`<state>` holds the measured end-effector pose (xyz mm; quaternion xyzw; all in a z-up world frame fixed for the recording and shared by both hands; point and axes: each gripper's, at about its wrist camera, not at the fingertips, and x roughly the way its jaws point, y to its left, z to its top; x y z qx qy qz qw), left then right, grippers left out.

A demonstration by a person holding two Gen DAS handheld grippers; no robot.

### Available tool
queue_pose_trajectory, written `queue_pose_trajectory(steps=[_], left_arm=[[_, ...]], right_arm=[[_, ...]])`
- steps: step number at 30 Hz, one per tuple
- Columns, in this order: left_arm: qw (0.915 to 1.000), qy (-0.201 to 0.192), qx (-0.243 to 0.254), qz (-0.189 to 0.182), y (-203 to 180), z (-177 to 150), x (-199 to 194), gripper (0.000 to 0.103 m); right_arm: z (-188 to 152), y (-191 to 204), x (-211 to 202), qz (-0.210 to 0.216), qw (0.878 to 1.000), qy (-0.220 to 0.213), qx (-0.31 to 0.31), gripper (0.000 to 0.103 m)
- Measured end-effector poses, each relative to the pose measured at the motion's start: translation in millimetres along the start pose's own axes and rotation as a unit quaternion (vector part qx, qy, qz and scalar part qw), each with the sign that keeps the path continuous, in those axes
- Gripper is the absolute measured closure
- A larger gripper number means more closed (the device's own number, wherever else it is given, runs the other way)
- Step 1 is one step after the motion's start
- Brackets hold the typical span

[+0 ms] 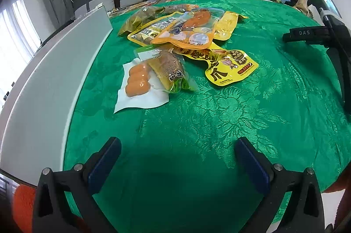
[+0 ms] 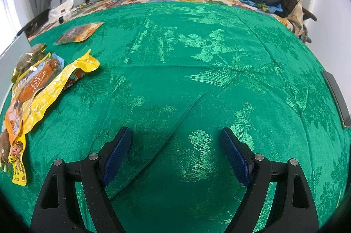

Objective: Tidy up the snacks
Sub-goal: 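Move the left gripper back over the snack pile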

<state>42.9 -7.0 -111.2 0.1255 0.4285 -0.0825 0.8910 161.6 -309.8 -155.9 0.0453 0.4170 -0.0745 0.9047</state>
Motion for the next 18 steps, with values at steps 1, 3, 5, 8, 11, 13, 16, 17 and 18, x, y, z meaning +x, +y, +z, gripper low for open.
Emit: queue_pose_trajectory(steps=[1,3,5,8,11,13,16,17,18], left_arm=[[1.0000,0.000,0.000,0.000,0.2,0.0,-0.1,0.000],[1.0000,0.000,0.000,0.000,0.3,0.1,0.0,0.000],[1.0000,0.000,0.000,0.000,0.0,0.1,0.1,0.000],[1.0000,0.000,0.000,0.000,0.1,0.1,0.4,0.000],[1.0000,0.000,-0.001,-0.001,0.1,0.1,0.5,0.000],[1.0000,0.001,-0.002,-0.002,0.5,0.3,1.1,0.000],[1.0000,0.002,-0.004,-0.004,1.3,1.1,2.3,0.000],[1.0000,0.003,-0.004,-0.005,1.7,1.2,2.6,0.000],[1.0000,0.004,-0.005,-0.006,2.1,1.5,2.9,0.000]], right_arm=[[0.4,0.3,0.6,0.000,1.000,0.000,0.000,0.017],[0.0,0.0,0.0,0.000,1.000,0.000,0.000,0.017],[0.4,0.4,0.5,0.000,1.000,0.000,0.000,0.017],[0.1,0.0,0.0,0.000,1.000,0.000,0.000,0.017],[0.5,0.3,0.4,0.000,1.000,0.000,0.000,0.017],[0.5,0.2,0.4,0.000,1.000,0.000,0.000,0.017],[0.5,0.2,0.4,0.000,1.000,0.000,0.000,0.017],[0.5,0.3,0.4,0.000,1.000,0.000,0.000,0.017],[0.1,0.0,-0.2,0.000,1.000,0.000,0.000,0.017]])
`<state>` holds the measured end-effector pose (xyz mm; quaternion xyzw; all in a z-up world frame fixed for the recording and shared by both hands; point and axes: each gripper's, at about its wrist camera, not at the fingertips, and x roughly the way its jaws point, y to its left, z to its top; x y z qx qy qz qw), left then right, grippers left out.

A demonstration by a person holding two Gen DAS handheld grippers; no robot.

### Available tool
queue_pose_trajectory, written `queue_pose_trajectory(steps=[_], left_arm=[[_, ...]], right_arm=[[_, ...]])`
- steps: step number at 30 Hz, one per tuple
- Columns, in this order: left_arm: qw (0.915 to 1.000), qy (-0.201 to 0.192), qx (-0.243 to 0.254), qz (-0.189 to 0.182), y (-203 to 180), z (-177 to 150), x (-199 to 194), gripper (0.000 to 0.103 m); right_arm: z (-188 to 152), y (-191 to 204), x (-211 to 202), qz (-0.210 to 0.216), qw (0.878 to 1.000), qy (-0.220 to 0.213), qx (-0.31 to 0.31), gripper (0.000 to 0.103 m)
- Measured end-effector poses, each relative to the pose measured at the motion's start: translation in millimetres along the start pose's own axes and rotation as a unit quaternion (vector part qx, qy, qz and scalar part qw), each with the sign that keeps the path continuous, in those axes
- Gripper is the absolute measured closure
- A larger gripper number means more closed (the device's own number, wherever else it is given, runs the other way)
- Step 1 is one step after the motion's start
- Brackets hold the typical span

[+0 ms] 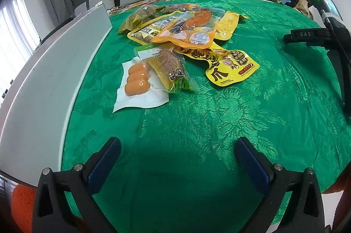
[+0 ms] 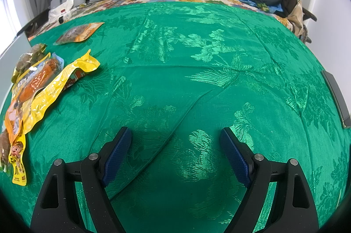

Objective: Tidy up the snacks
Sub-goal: 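Move the left gripper back over the snack pile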

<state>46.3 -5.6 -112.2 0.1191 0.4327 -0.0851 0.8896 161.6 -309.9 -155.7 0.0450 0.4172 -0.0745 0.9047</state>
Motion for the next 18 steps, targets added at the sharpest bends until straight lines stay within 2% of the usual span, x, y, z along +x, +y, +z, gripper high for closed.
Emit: queue_pose_trajectory(steps=[18], left_arm=[[1.0000,-0.007,0.002,-0.001,0.3,-0.4,0.8,0.000]], right_arm=[[0.0,-0.1,-0.2,0.000,1.000,0.000,0.000,0.017]])
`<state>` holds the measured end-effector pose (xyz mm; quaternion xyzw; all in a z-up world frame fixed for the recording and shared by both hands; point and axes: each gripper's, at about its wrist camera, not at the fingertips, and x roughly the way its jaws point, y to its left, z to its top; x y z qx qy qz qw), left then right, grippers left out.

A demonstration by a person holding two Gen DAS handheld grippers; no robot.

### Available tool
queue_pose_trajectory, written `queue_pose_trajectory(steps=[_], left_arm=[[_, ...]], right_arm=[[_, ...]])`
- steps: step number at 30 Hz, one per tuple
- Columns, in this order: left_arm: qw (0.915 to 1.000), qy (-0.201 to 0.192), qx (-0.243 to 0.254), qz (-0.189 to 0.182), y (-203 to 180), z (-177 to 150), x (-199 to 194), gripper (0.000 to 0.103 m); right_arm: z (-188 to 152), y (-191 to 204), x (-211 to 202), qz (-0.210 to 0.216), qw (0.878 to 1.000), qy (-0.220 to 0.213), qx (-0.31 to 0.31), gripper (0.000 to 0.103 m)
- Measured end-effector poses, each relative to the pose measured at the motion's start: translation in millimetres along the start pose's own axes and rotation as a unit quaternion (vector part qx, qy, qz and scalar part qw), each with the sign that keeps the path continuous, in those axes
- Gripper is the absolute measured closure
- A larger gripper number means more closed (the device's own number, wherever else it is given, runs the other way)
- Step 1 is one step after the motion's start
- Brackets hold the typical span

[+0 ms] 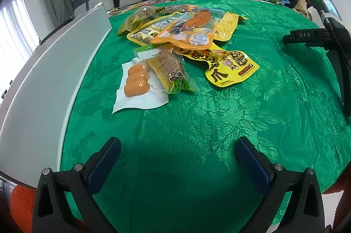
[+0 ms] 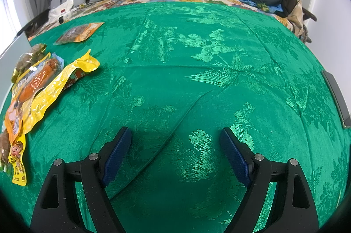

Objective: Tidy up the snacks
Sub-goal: 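Move the left gripper back over the snack pile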

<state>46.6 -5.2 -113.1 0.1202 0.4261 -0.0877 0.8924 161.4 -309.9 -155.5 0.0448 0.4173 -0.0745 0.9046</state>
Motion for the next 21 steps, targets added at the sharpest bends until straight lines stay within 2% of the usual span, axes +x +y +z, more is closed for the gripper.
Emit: queue_pose_trajectory(steps=[21], left_arm=[[0.9999,-0.002,-0.012,-0.005,2.2,-0.5,1.1,0.000]], right_arm=[[0.4,0.2,1.0,0.000,1.000,0.000,0.000,0.017]])
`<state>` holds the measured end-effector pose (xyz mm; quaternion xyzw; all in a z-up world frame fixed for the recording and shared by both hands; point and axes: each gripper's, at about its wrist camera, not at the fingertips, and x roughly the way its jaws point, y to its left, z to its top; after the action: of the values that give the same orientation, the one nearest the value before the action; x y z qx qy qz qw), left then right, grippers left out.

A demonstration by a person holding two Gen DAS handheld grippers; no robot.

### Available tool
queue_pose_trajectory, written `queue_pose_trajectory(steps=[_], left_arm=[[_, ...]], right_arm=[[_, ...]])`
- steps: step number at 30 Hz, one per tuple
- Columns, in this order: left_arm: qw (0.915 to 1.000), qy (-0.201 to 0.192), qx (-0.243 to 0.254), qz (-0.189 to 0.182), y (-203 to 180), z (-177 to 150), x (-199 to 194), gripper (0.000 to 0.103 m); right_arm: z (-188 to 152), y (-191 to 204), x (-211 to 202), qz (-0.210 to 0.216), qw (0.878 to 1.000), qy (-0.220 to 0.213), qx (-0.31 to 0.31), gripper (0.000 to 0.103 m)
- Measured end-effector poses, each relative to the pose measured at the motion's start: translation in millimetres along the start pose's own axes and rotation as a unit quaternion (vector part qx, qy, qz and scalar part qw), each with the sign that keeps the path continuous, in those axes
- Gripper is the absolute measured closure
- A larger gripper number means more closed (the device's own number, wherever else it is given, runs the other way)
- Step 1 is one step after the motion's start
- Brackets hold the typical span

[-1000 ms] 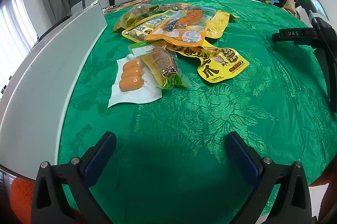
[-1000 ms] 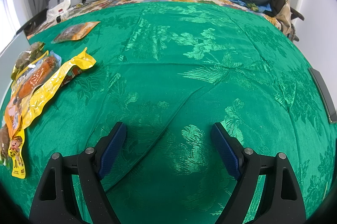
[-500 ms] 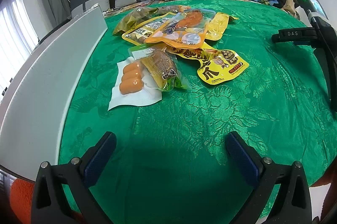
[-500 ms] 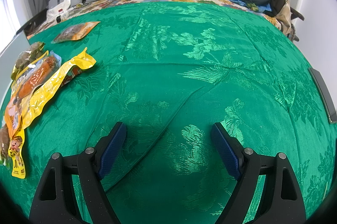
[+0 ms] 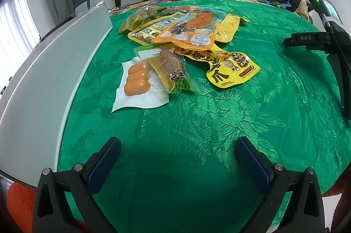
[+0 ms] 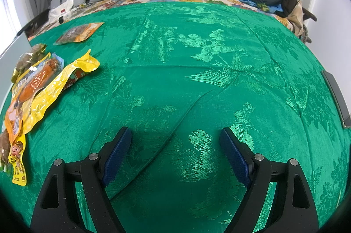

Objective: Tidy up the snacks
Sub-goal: 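Move the left gripper back over the snack pile, then grasp the brown pouch with green label using the left gripper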

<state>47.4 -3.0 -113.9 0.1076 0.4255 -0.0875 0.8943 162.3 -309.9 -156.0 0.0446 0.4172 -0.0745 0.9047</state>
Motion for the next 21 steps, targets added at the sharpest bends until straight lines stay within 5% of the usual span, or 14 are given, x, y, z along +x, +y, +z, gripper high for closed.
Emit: queue_pose_trajectory(steps=[17,21], left_arm=[[0.9984,0.037,-0.025,-0.035,13,8,2,0.000],[0.9959,0.008,-0.052,-0.073,37,29,-20,0.000]], right_arm=[[0,0,0,0.000,1.000,0.000,0.000,0.017],[0,0,0,0.000,1.000,0.000,0.000,0.017]])
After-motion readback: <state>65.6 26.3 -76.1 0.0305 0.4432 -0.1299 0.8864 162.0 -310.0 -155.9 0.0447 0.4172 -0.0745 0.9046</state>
